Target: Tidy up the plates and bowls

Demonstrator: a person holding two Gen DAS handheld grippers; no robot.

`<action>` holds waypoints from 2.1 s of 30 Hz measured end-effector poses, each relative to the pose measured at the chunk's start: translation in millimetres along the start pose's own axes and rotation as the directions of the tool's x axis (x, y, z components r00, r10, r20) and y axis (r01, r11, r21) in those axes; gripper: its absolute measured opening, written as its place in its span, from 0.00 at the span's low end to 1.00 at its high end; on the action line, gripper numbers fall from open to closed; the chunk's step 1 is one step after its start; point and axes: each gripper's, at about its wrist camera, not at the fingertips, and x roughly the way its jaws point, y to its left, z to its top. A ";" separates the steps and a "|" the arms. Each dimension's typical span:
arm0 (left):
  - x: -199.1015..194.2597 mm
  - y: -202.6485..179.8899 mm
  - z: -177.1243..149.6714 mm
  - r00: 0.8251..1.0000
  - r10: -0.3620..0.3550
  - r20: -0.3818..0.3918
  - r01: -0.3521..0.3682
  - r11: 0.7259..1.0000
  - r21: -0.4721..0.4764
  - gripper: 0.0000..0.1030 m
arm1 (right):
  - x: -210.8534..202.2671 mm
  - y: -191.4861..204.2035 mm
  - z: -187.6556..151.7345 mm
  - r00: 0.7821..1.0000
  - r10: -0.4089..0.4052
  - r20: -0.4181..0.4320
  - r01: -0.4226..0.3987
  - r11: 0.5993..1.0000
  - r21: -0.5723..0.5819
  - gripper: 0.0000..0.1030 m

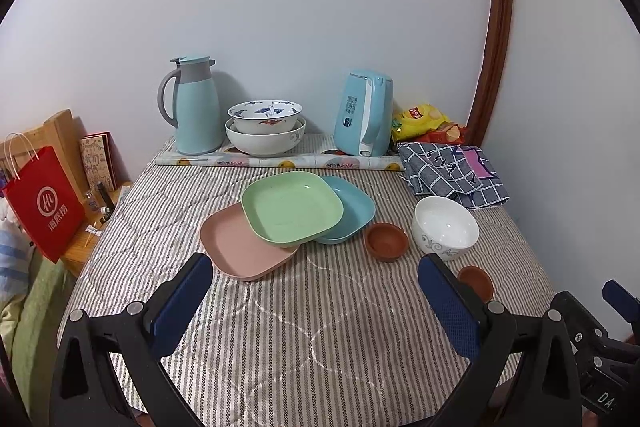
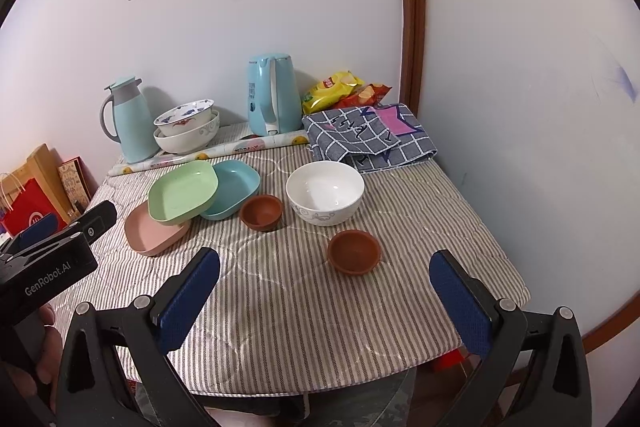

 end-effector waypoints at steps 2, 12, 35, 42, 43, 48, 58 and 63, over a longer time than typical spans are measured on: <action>0.0 -0.1 -0.2 1.000 0.001 0.000 -0.001 1.000 0.000 1.00 | -0.2 -0.2 0.1 1.000 0.000 0.000 0.000 1.000 0.001 1.00; -0.2 0.5 0.2 1.000 0.000 0.000 0.000 1.000 0.000 1.00 | -1.4 0.2 0.8 1.000 0.003 0.002 -0.003 1.000 0.005 1.00; -1.8 -1.0 -0.7 1.000 0.004 0.000 -0.004 1.000 0.004 1.00 | -2.3 0.2 0.3 1.000 0.004 0.003 -0.004 1.000 0.010 1.00; -2.8 -1.6 5.4 1.000 0.001 0.001 -0.001 1.000 0.004 1.00 | -2.8 -0.7 2.4 1.000 -0.001 0.004 0.001 1.000 0.013 1.00; -2.5 -1.4 6.4 1.000 -0.001 0.002 0.001 1.000 0.004 1.00 | -3.0 -1.2 2.6 1.000 -0.002 0.005 0.002 1.000 0.014 1.00; 0.7 -0.8 11.9 1.000 -0.003 -0.001 0.004 1.000 0.006 1.00 | 0.2 -1.4 8.2 1.000 -0.002 0.000 0.002 1.000 0.019 1.00; 13.3 2.3 31.3 1.000 -0.005 -0.007 0.005 1.000 -0.005 1.00 | 15.5 6.2 25.3 1.000 0.006 -0.019 -0.006 1.000 0.015 1.00; 24.3 1.8 40.8 1.000 -0.002 -0.018 0.002 1.000 -0.004 1.00 | 24.1 9.2 32.2 1.000 0.003 -0.029 -0.003 1.000 0.011 1.00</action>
